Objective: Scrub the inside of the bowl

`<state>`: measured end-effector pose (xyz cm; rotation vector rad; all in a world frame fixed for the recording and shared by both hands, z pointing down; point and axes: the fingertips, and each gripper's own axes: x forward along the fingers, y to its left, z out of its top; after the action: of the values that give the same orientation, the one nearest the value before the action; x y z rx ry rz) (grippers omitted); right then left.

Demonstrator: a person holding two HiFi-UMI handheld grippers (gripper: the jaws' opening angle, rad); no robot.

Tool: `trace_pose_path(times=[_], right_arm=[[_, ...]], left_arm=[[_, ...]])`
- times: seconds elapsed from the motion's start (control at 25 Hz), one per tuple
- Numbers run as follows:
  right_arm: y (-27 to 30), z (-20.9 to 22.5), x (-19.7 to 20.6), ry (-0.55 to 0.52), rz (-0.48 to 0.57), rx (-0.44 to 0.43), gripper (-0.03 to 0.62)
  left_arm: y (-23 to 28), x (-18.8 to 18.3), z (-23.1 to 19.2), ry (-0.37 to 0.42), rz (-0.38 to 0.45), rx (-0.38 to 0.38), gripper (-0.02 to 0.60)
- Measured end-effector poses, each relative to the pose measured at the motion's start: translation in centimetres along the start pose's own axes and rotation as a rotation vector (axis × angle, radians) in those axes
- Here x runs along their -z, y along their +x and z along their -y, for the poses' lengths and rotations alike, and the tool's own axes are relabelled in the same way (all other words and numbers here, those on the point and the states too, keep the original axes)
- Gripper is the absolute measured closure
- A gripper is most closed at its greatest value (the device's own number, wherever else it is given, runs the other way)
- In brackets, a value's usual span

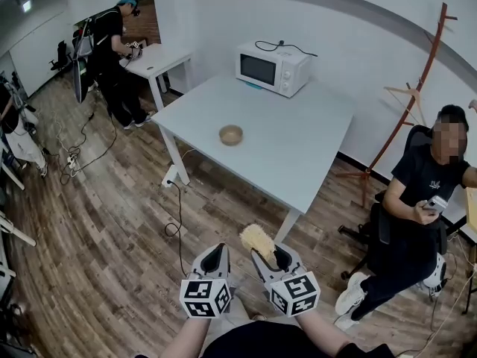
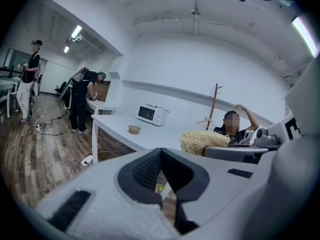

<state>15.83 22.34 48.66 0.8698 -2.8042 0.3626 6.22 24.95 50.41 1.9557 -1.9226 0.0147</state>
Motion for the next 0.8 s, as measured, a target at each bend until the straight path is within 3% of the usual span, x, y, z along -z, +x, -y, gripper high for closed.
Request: trace_pose_path(times=[0.36, 0.8], right_arm=[[7.1, 0.0, -1.4, 0.013, -0.016, 0.015, 0.416], [13.8, -0.1, -3.7, 0.016, -0.045, 0.074, 0.416]], left_arm=[[4.3, -2.8, -5.7, -0.014, -0.014, 0.022, 0.563], [9.3, -6.1, -10.3, -0.011, -0.062, 0.110, 0.563]])
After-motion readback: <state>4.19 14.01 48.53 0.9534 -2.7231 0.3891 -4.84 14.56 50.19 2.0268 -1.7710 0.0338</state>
